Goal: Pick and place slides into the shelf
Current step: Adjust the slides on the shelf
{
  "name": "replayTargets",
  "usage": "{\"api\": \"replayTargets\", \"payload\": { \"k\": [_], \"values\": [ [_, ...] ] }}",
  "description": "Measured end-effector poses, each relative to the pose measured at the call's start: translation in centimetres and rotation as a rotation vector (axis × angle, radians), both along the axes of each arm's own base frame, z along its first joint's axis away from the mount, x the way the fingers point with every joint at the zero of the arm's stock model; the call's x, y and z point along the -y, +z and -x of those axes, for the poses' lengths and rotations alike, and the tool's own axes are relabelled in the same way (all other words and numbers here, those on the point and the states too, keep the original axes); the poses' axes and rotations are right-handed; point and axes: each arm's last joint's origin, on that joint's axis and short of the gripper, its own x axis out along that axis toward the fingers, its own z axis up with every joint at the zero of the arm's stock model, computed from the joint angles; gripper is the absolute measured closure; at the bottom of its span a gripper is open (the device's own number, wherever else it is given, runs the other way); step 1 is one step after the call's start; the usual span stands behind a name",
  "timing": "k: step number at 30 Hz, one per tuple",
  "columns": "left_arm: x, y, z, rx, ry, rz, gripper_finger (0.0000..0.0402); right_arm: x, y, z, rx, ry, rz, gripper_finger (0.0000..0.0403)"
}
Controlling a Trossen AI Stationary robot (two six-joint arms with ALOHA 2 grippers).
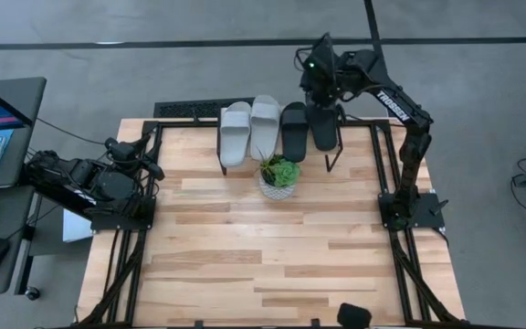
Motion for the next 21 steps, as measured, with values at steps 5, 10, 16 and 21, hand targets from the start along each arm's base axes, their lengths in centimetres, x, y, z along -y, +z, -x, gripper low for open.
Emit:
{"api": "replayTargets", "payload": {
  "k": [5,10,16,21],
  "values": [
    [0.0,0.0,0.0,0.0,0.0,0.0,0.023,-0.1,-0.9,-0.4,-0.005,0.016,-0.057,0.0403],
    [0.0,0.0,0.0,0.0,0.0,0.0,0.023,0.4,-2.6,-0.6,-0.034,-0.055,-0.111,0.0403],
    [0.0,0.0,0.0,0.0,0.0,0.0,0.023,0.3,-3.2,-0.3,-0.105,-0.095,-0.05,0.0403],
    [0.0,0.0,0.0,0.0,0.0,0.0,0.023,1.6,-1.7,2.1,-0.151,-0.26,0.127,0.0403]
  ]
}}
